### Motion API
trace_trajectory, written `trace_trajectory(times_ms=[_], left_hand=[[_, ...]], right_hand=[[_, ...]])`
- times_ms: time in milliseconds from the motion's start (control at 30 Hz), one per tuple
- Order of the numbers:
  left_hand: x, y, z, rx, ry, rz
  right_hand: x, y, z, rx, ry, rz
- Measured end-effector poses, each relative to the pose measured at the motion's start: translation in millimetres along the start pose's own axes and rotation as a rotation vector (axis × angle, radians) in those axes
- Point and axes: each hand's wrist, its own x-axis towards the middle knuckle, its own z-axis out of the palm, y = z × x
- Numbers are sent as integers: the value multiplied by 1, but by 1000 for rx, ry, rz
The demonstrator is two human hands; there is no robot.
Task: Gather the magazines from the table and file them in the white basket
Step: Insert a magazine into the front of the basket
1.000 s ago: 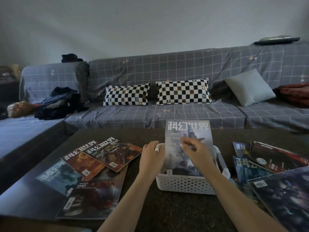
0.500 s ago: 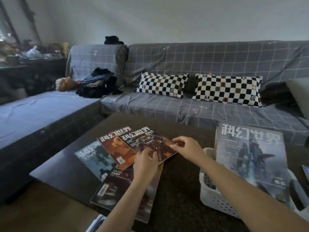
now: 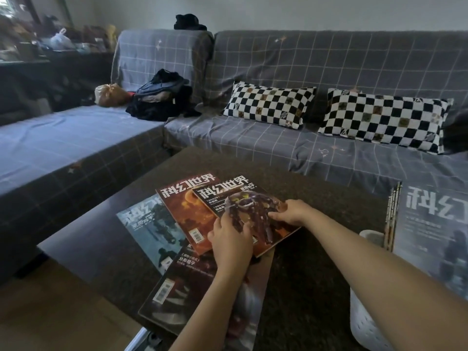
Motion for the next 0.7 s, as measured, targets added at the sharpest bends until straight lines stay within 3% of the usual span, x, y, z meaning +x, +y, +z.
trace_trajectory(times_ms=[167, 300, 500, 700], left_hand=[[8, -1, -1, -353, 23, -130], [8, -8, -8, -423, -31, -209], [-15, -19, -33, -451, -72, -67], [-44, -18, -69, -686, -121, -48]], right_hand=[[-2, 2, -1, 87, -3, 96], [-18, 0, 3, 246, -18, 145], [-55, 4, 0, 468, -5, 212], [-108, 10, -13, 755, 53, 68]])
